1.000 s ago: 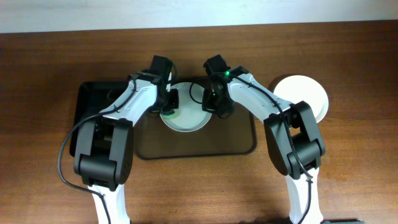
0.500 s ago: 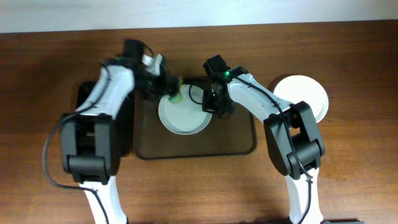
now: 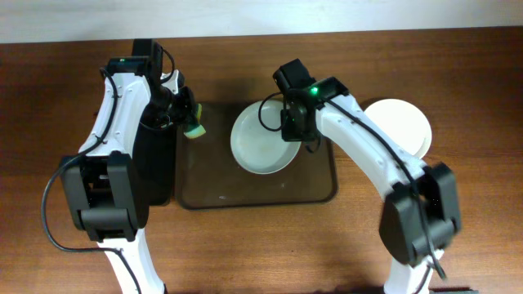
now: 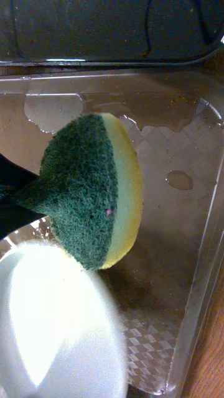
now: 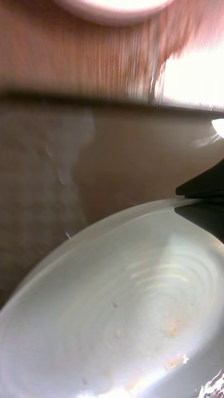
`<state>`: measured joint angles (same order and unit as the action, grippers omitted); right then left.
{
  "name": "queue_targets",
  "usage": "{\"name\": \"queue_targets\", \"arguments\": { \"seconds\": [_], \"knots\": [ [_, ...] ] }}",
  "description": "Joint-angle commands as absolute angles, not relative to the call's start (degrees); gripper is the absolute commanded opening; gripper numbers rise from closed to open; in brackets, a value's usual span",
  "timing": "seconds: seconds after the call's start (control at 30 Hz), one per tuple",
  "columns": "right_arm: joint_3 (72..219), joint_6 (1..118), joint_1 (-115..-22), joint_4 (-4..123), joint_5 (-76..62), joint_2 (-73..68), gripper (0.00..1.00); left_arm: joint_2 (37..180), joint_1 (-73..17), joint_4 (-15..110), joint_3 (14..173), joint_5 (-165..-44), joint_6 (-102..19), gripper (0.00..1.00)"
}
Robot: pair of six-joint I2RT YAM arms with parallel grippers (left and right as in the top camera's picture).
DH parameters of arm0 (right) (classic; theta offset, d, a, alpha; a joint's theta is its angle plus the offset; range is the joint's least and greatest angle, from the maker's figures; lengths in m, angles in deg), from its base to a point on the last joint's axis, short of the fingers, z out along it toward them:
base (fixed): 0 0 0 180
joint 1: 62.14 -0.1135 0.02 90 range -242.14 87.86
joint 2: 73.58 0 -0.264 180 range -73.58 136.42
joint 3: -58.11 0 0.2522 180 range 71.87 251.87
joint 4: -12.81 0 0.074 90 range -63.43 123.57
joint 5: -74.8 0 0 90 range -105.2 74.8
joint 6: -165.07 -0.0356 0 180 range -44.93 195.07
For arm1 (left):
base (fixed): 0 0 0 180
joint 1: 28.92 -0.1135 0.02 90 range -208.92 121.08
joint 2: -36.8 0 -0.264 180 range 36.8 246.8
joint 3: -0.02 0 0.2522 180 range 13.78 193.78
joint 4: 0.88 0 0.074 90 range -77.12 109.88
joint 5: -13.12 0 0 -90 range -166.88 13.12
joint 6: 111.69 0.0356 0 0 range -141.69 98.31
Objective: Clean dirty plates on tray and stack at the side
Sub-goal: 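Carry the pale blue plate with the right gripper onto the plate stack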
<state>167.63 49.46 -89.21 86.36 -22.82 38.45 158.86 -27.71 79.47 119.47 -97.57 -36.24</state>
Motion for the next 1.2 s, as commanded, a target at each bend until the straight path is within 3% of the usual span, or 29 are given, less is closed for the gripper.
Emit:
{"name": "queue_targets", "arguments": {
  "seconds": [0.0, 0.17, 0.3, 0.53, 0.67, 0.83, 0.97, 1.17],
  "knots": [
    [168.0, 48.9, -94.1, 89.6, -45.0, 33.1, 0.04, 158.7, -26.8, 78.8, 119.7, -96.0, -35.3, 0.00],
    [167.9, 40.2, -105.5, 98.3, -75.4, 32.3, 0.04, 158.7, -24.8, 77.6, 119.7, -93.7, -35.3, 0.00],
    [167.9, 34.8, -112.1, 103.1, -86.2, 32.3, 0.04, 158.7, -23.1, 75.4, 119.7, -91.9, -35.4, 0.00],
    [167.9, 25.8, -114.6, 110.5, -87.5, 32.3, 0.04, 158.7, -23.0, 73.0, 119.7, -92.0, -35.4, 0.00],
    [167.9, 21.6, -113.4, 111.7, -79.8, 32.2, 0.04, 158.7, -22.9, 71.8, 119.7, -92.0, -35.8, 0.00],
    [167.9, 24.4, -104.0, 110.0, -63.7, 29.7, 0.04, 158.7, -22.5, 70.5, 119.7, -92.0, -35.8, 0.00],
    [167.9, 36.9, -93.7, 101.5, -46.2, 24.9, 0.04, 158.7, -22.5, 70.3, 119.7, -92.0, -35.8, 0.01],
    [167.8, 43.1, -67.8, 98.2, -30.0, 22.9, 0.04, 158.7, -22.5, 70.3, 119.7, -92.0, -35.8, 0.00]
  ]
}}
